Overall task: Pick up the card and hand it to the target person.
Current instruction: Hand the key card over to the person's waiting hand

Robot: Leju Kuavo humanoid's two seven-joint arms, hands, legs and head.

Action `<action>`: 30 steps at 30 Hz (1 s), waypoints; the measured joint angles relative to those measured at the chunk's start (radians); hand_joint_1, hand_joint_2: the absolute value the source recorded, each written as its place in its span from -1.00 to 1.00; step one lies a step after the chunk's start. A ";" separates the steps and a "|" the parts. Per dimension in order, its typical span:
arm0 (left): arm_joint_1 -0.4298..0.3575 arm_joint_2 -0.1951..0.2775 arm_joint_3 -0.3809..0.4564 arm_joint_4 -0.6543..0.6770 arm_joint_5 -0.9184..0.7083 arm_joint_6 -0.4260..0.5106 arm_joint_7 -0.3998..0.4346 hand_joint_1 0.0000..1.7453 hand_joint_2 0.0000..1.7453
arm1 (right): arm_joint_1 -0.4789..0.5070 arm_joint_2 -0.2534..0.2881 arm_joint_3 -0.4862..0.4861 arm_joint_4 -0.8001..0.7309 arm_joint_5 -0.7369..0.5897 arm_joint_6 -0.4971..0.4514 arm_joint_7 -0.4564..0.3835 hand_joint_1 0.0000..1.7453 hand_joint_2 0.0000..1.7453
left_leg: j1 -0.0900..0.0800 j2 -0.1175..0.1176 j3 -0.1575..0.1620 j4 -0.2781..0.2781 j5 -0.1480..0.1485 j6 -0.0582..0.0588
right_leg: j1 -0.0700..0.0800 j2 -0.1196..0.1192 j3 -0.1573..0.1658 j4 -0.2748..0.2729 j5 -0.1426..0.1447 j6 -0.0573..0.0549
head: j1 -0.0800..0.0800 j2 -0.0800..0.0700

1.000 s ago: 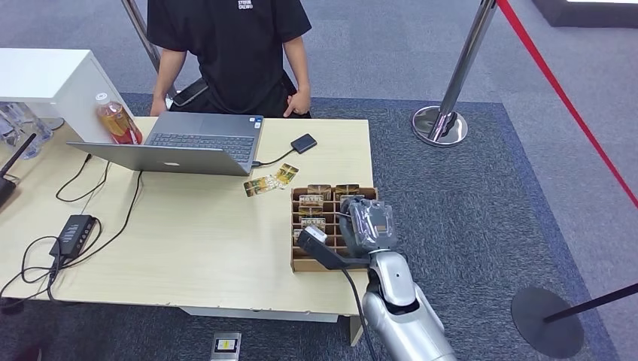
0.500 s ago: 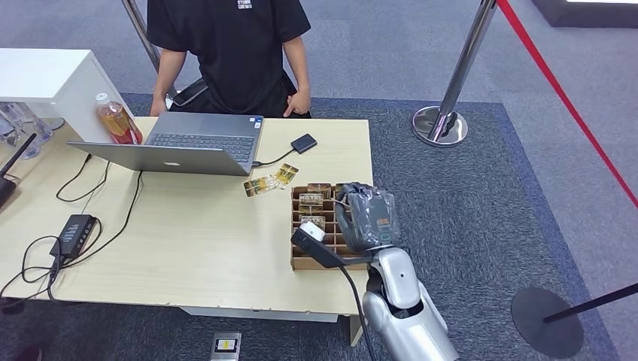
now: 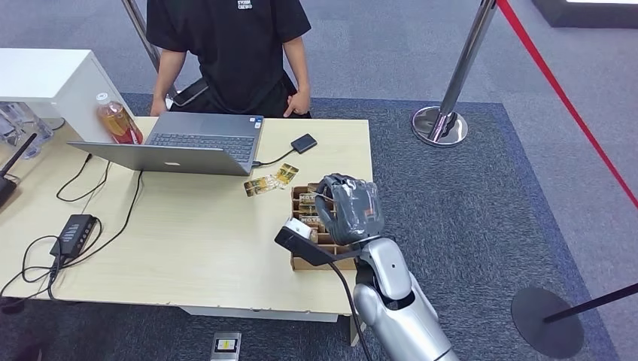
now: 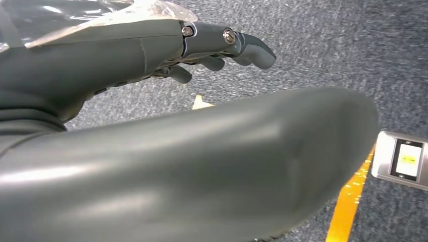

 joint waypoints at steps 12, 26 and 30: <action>-0.002 -0.001 0.000 0.000 -0.009 0.013 0.015 -1.00 -1.00 | -0.136 0.073 0.050 0.154 -0.103 -0.002 -0.069 0.60 1.00 | 0.000 0.000 0.000 0.000 0.000 0.000 | 0.000 0.000 0.000 0.001 0.000 0.000 | 0.000 0.000; -0.004 -0.003 0.000 0.000 -0.010 0.018 0.006 -1.00 -1.00 | -0.192 0.148 0.143 0.288 -0.266 0.081 -0.169 -1.00 1.00 | 0.000 0.000 0.000 0.000 0.001 0.000 | 0.000 0.000 -0.001 0.001 0.000 0.000 | 0.000 0.000; -0.004 -0.004 0.000 0.000 -0.012 0.018 0.004 -1.00 -1.00 | -0.194 0.157 0.168 0.331 -0.291 0.084 -0.183 -1.00 1.00 | 0.000 0.000 0.000 0.000 0.001 0.000 | 0.000 0.000 -0.001 0.001 0.000 0.000 | 0.000 0.000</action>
